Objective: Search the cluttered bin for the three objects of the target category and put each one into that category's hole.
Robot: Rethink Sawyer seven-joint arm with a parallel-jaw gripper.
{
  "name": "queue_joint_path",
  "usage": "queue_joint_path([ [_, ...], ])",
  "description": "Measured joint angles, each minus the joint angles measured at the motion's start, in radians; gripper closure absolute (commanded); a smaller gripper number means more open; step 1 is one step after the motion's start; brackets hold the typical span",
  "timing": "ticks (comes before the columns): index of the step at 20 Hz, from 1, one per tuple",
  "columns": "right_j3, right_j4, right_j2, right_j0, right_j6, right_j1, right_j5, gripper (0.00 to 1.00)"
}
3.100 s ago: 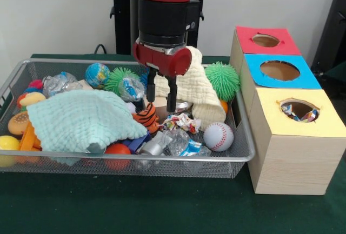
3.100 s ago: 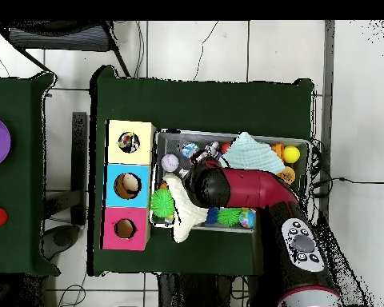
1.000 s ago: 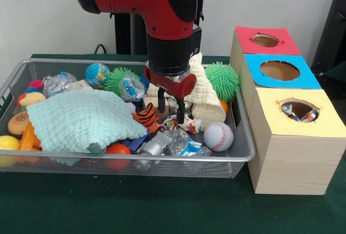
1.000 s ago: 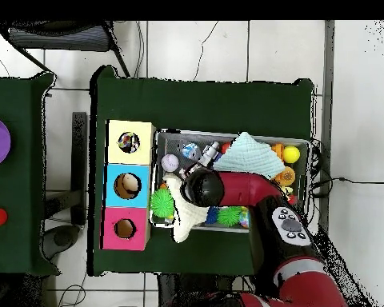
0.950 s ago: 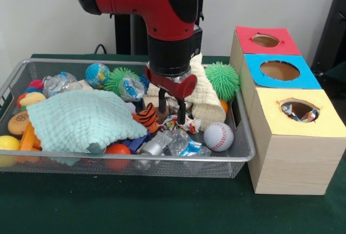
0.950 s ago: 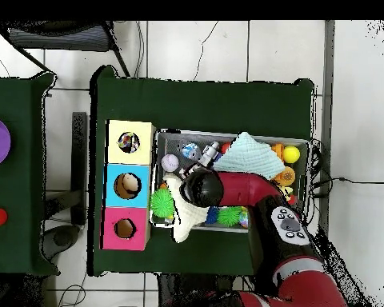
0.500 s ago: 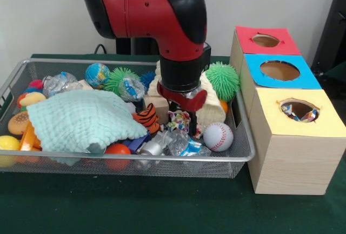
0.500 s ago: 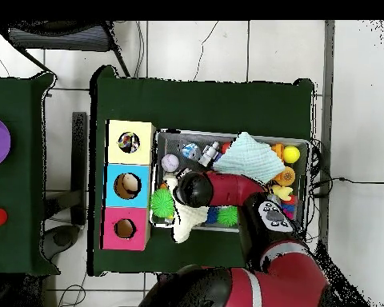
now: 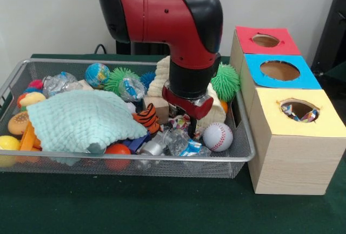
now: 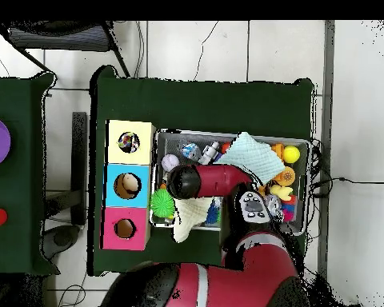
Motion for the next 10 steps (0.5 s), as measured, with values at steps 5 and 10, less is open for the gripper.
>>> queue_joint_path([
  [5, -0.014, 0.002, -0.020, 0.025, 0.000, 0.004, 0.010, 1.00],
  [10, -0.002, 0.014, -0.019, 0.021, 0.000, -0.007, 0.009, 1.00],
])
